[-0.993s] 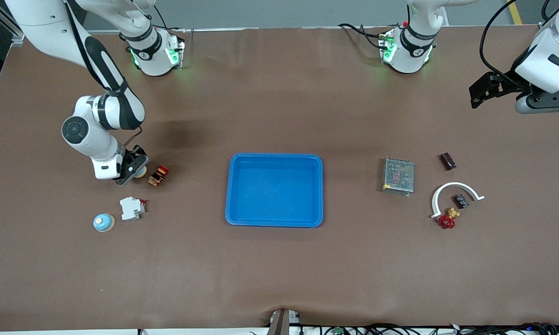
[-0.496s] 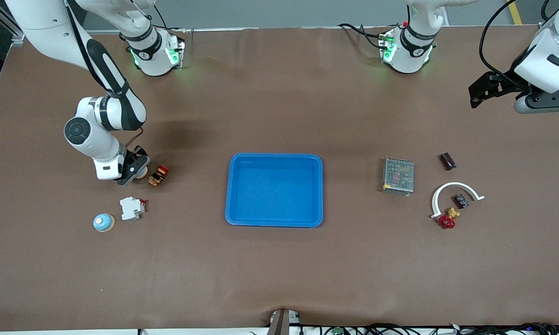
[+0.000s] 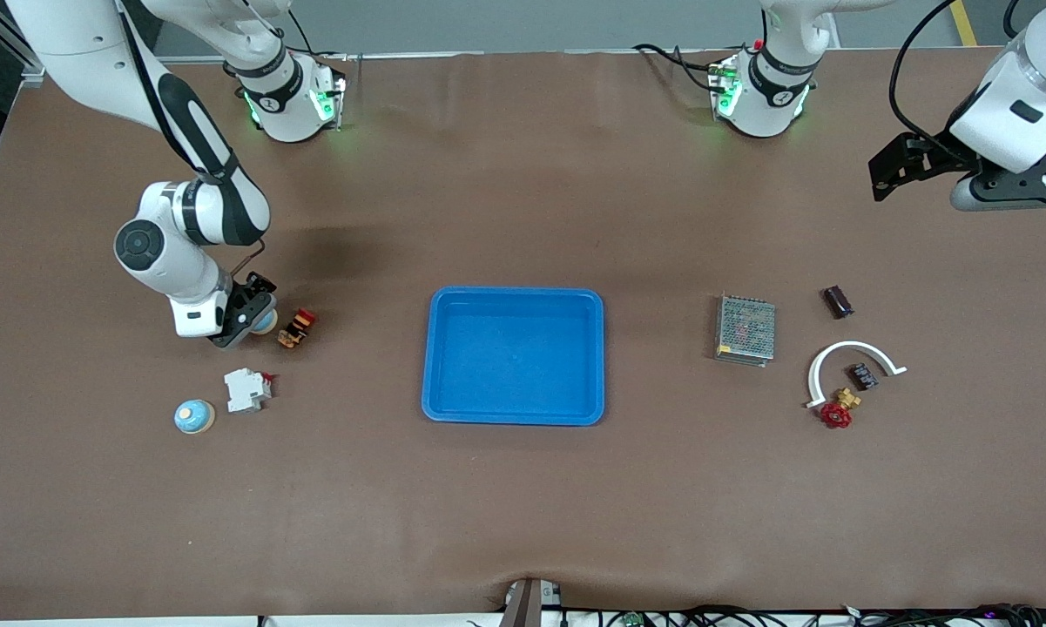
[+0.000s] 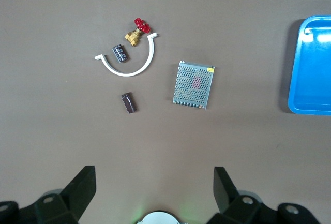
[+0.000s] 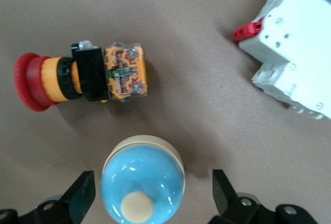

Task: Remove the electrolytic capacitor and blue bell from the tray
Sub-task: 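Set the bell down beside the red button with the right gripper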

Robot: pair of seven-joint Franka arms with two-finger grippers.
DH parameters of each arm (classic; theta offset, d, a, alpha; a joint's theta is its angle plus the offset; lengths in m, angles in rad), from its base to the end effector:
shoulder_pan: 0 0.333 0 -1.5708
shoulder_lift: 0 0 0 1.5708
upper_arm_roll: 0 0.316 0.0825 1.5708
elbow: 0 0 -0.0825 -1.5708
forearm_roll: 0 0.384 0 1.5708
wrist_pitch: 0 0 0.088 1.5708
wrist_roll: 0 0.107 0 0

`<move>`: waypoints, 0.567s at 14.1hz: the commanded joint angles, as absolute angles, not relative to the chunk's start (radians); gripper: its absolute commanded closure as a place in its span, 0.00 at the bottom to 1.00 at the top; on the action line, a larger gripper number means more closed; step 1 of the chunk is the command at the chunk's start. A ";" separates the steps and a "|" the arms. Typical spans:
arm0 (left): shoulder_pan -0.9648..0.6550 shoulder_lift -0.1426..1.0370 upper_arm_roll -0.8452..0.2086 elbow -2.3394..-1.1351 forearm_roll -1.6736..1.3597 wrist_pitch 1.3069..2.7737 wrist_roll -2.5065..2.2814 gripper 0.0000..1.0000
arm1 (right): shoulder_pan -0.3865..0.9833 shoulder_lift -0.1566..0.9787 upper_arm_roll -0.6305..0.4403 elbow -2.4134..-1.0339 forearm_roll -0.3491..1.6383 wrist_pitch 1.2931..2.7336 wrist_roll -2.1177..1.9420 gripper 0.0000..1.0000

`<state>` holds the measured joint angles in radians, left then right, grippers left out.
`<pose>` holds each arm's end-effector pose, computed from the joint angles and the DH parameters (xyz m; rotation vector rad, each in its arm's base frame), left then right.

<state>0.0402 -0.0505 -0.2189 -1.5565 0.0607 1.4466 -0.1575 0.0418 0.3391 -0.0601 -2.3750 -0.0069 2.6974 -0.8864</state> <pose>0.5184 -0.0898 0.6476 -3.0601 0.0228 0.0731 0.5034 -0.0103 0.1802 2.8315 1.3289 -0.0384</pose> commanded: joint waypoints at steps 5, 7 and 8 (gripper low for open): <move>0.037 -0.049 -0.227 -1.554 0.041 1.434 -0.173 0.00 | 0.009 0.278 -0.046 -2.206 -0.012 2.411 -0.813 0.00; 0.037 -0.048 -0.239 -1.554 0.041 1.436 -0.179 0.00 | -0.006 0.285 -0.048 -2.061 -0.012 2.234 -0.795 0.00; 0.037 -0.046 -0.239 -1.554 0.041 1.436 -0.181 0.00 | -0.011 0.290 -0.046 -1.996 -0.012 2.158 -0.748 0.00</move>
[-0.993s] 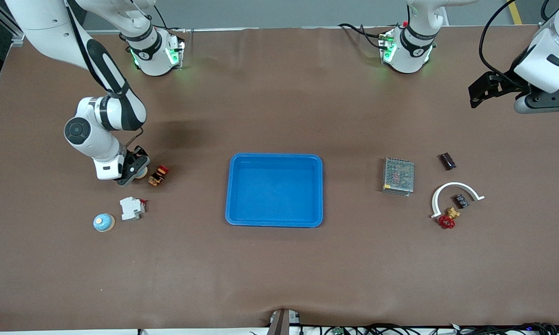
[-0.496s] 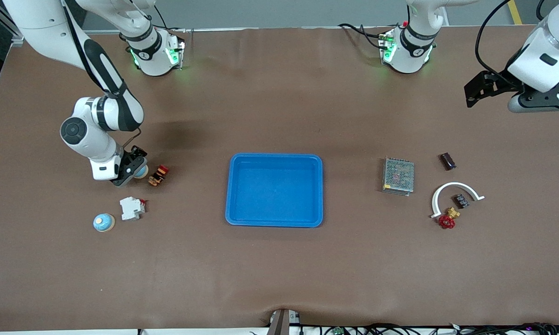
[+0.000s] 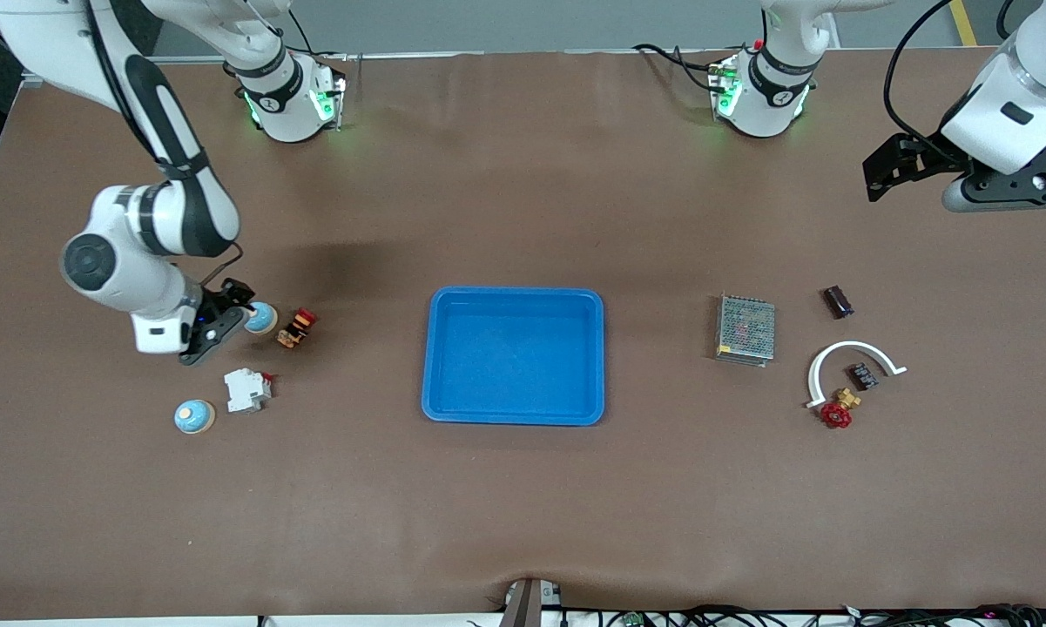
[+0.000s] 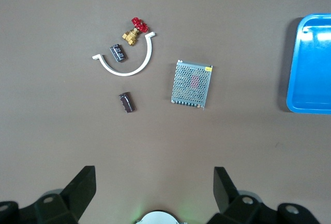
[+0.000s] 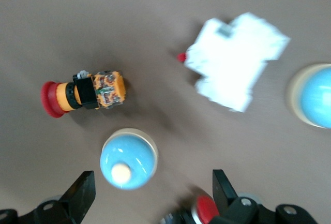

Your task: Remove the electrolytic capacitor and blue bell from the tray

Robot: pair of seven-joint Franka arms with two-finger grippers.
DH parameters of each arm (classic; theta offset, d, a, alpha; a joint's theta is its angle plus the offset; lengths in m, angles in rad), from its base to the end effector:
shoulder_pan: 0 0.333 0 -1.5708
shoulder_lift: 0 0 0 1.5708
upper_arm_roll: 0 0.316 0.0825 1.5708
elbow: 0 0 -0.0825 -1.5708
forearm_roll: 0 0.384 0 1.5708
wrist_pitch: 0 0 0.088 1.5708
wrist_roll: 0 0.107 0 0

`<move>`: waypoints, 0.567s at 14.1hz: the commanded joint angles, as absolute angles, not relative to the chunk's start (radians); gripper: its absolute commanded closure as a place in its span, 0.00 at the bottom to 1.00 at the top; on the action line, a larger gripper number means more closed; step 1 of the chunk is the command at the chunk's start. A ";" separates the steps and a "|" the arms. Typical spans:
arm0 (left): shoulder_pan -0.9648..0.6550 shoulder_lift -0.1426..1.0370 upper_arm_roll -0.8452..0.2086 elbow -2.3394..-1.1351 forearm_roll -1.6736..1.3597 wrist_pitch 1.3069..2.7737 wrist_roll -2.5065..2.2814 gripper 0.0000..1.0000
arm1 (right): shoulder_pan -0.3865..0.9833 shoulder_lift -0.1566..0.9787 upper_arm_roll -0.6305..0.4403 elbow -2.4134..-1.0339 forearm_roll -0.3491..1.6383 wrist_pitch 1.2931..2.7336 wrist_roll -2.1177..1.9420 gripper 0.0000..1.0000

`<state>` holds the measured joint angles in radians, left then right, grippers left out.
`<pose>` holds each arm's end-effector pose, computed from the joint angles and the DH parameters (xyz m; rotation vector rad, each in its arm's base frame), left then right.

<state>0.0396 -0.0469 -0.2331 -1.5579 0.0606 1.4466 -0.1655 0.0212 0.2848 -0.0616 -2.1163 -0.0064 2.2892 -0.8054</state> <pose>0.5182 -0.0976 0.6450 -3.0586 0.0334 0.0794 0.5630 -0.0226 0.2694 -2.8829 -1.1699 0.1722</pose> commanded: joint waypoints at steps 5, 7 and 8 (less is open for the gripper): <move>0.038 -0.040 -0.239 -1.552 0.043 1.437 -0.179 0.00 | 0.005 0.288 -0.041 -1.807 -0.012 1.988 -0.531 0.00; 0.038 -0.040 -0.239 -1.551 0.043 1.440 -0.179 0.00 | 0.017 0.285 -0.040 -1.743 -0.011 1.959 -0.453 0.00; 0.040 -0.040 -0.239 -1.551 0.044 1.442 -0.179 0.00 | 0.032 0.285 -0.040 -1.689 -0.012 1.901 -0.396 0.00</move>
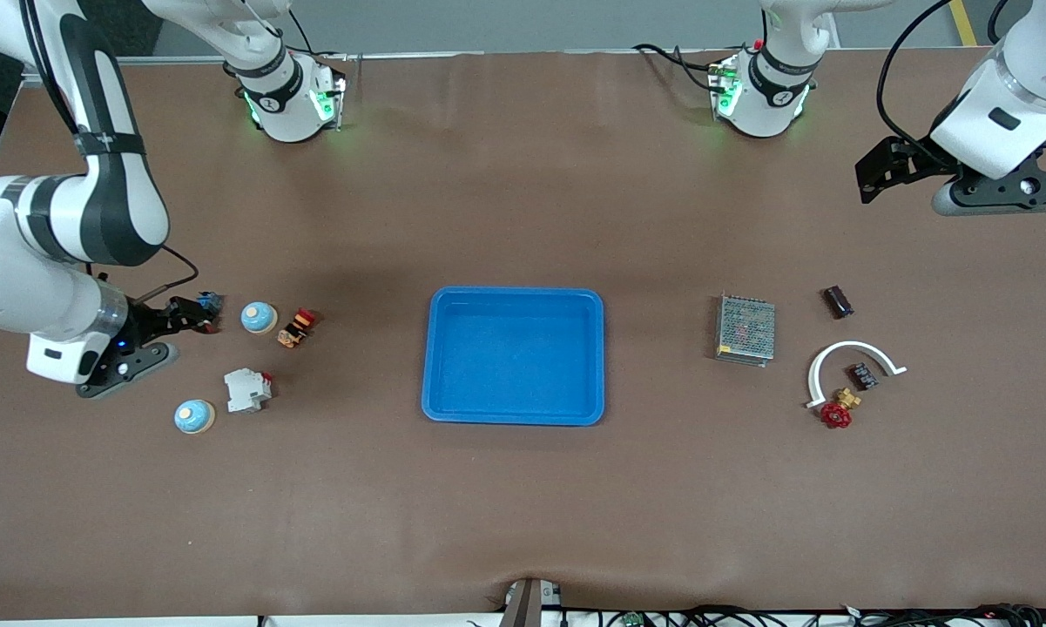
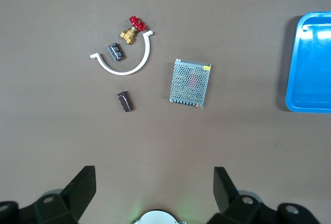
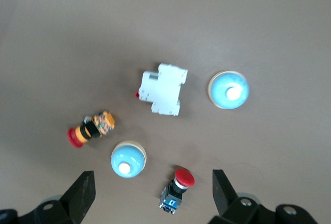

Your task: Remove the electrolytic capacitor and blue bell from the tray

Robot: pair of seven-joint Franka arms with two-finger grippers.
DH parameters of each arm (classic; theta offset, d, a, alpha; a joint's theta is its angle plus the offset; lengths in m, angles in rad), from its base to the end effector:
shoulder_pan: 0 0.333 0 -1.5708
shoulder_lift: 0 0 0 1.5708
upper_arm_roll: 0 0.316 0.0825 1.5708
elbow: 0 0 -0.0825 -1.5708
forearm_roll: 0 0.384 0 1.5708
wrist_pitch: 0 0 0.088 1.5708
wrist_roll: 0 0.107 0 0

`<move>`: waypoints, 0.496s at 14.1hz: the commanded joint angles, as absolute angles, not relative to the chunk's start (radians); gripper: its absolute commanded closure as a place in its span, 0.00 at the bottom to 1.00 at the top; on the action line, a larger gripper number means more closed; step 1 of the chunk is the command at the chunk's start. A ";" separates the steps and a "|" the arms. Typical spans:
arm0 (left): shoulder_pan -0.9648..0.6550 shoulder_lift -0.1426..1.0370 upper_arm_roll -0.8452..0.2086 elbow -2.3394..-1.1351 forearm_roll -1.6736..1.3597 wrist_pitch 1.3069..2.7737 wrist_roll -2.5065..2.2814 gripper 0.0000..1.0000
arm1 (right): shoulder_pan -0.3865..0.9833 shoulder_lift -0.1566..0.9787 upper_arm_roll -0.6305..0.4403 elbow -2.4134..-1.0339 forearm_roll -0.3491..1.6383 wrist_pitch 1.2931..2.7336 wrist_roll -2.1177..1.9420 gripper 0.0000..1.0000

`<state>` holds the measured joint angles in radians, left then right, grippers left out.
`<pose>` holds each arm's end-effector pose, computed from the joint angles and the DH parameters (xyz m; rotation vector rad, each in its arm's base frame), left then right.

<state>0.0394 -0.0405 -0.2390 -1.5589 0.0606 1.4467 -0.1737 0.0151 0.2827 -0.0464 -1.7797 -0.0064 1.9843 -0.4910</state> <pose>0.5196 -0.1008 0.6412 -3.0579 0.0307 0.0896 0.6239 -0.0180 0.3916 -3.0531 -0.7210 0.1256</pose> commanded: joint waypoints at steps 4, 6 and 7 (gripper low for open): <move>0.040 -0.040 -0.239 -1.551 0.044 1.442 -0.179 0.00 | 0.040 0.278 -0.040 -1.505 -0.012 1.746 -0.304 0.00; 0.041 -0.040 -0.239 -1.551 0.046 1.443 -0.179 0.00 | 0.038 0.237 -0.043 -1.457 -0.015 1.671 -0.282 0.00; 0.041 -0.040 -0.239 -1.551 0.046 1.443 -0.179 0.00 | 0.031 0.201 -0.044 -1.451 -0.011 1.674 -0.220 0.00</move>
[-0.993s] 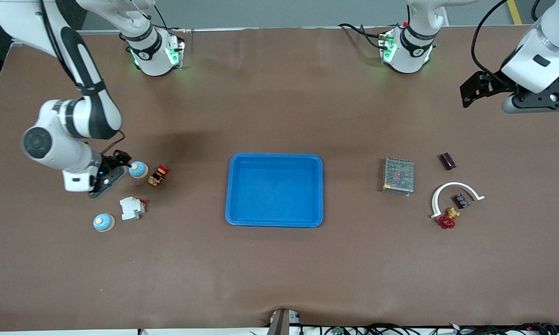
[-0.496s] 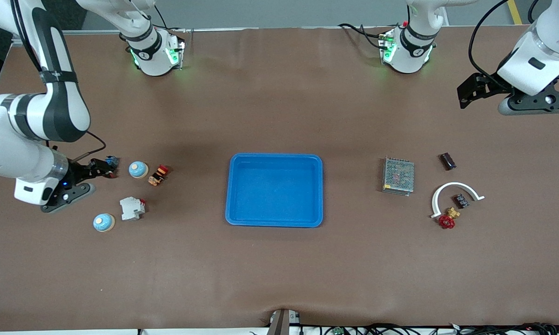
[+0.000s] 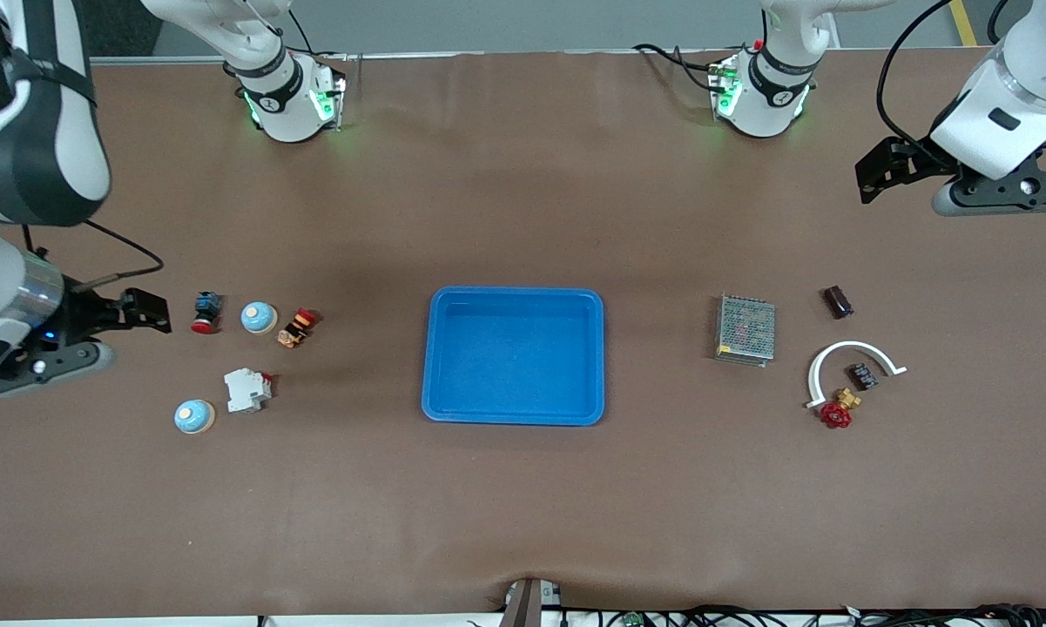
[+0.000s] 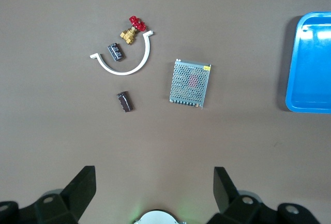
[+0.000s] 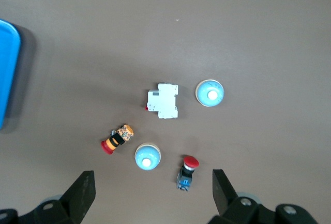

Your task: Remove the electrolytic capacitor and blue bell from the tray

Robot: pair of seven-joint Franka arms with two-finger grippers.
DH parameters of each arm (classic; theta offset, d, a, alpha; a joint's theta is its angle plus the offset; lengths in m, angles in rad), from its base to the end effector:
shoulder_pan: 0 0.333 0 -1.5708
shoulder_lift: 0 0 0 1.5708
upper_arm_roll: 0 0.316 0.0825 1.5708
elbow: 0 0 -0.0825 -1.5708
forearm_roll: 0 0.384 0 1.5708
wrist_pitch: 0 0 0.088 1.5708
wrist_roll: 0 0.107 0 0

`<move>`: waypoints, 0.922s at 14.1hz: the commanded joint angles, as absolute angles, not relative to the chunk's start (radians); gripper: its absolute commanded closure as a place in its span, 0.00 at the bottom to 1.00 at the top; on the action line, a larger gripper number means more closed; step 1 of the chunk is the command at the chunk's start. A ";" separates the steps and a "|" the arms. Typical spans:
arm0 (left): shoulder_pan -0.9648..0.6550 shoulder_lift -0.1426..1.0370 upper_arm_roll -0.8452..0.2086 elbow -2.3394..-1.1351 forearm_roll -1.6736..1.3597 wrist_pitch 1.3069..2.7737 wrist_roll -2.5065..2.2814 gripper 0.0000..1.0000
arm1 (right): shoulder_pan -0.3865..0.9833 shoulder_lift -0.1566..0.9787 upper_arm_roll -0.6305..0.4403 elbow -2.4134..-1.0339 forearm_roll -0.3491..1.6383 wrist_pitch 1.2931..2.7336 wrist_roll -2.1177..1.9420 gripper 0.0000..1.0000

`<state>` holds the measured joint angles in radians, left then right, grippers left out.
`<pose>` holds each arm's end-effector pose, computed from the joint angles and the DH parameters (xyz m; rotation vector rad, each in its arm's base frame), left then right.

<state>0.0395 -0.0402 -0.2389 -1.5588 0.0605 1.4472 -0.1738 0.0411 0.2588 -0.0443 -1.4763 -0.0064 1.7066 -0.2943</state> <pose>0.5197 -0.1007 0.6411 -3.0581 0.0303 0.0892 0.6378 0.0005 0.5266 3.0943 0.4572 -0.0478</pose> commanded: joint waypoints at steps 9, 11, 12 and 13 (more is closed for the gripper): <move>0.041 -0.040 -0.239 -1.551 0.046 1.443 -0.179 0.00 | -0.026 0.115 -0.045 -1.454 -0.006 1.579 -0.236 0.00; 0.041 -0.038 -0.239 -1.551 0.046 1.445 -0.179 0.00 | -0.023 0.077 -0.044 -1.466 -0.008 1.555 -0.222 0.00; 0.041 -0.035 -0.239 -1.549 0.046 1.445 -0.179 0.00 | -0.020 0.068 -0.043 -1.466 -0.011 1.568 -0.222 0.00; 0.041 -0.035 -0.239 -1.549 0.046 1.445 -0.179 0.00 | -0.018 0.051 -0.041 -1.468 -0.012 1.580 -0.222 0.00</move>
